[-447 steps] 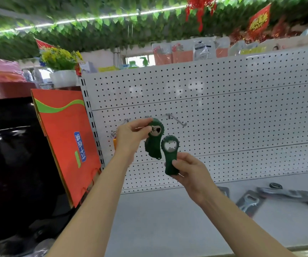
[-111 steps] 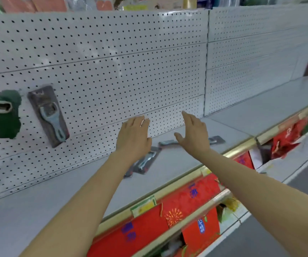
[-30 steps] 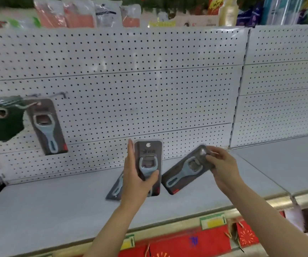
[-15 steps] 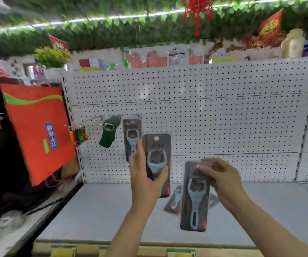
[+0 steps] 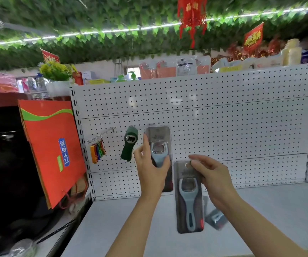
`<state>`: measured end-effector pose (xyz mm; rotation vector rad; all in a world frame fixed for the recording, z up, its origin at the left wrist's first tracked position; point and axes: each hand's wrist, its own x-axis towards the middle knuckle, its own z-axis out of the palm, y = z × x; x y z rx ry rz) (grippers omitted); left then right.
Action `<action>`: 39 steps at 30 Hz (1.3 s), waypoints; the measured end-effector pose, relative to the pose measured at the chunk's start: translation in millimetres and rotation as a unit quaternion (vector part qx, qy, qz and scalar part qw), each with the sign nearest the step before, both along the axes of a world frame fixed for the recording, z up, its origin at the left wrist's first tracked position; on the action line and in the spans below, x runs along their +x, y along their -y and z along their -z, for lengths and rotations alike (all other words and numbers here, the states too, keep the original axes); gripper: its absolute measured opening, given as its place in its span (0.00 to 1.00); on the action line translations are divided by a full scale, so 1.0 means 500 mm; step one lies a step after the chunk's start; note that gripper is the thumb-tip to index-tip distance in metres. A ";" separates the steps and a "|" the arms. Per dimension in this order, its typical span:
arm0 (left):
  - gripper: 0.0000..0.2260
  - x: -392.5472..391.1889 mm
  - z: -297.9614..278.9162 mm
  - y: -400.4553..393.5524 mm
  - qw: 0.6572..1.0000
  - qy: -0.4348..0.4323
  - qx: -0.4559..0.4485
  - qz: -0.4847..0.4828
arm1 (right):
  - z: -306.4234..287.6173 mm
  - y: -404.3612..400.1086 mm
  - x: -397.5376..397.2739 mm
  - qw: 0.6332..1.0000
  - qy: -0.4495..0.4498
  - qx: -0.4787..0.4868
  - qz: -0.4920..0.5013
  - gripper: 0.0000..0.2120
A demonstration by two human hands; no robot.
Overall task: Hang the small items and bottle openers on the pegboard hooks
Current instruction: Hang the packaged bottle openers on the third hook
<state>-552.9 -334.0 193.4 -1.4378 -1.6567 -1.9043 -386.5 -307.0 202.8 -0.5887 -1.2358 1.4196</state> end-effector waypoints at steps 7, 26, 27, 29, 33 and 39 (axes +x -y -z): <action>0.44 -0.031 0.019 -0.026 1.000 0.017 -0.008 0.004 | -0.010 0.008 -0.023 1.000 0.001 0.011 0.010 0.06; 0.45 -0.065 0.038 -0.077 0.995 0.017 -0.090 -0.029 | -0.056 -0.026 -0.067 0.999 -0.008 0.037 0.000 0.05; 0.45 -0.067 0.037 -0.077 0.995 0.012 -0.092 -0.032 | -0.056 -0.028 -0.069 0.999 -0.009 0.037 0.000 0.05; 0.44 -0.071 0.035 -0.070 0.995 0.002 -0.095 -0.033 | -0.057 -0.032 -0.072 0.999 -0.008 0.039 0.000 0.05; 0.42 -0.084 0.032 -0.049 0.994 -0.033 -0.103 -0.024 | -0.059 -0.037 -0.087 0.999 -0.009 0.045 -0.003 0.05; 0.36 -0.106 0.016 0.008 0.988 -0.115 -0.092 -0.051 | -0.075 -0.046 -0.119 0.999 -0.010 0.042 -0.001 0.05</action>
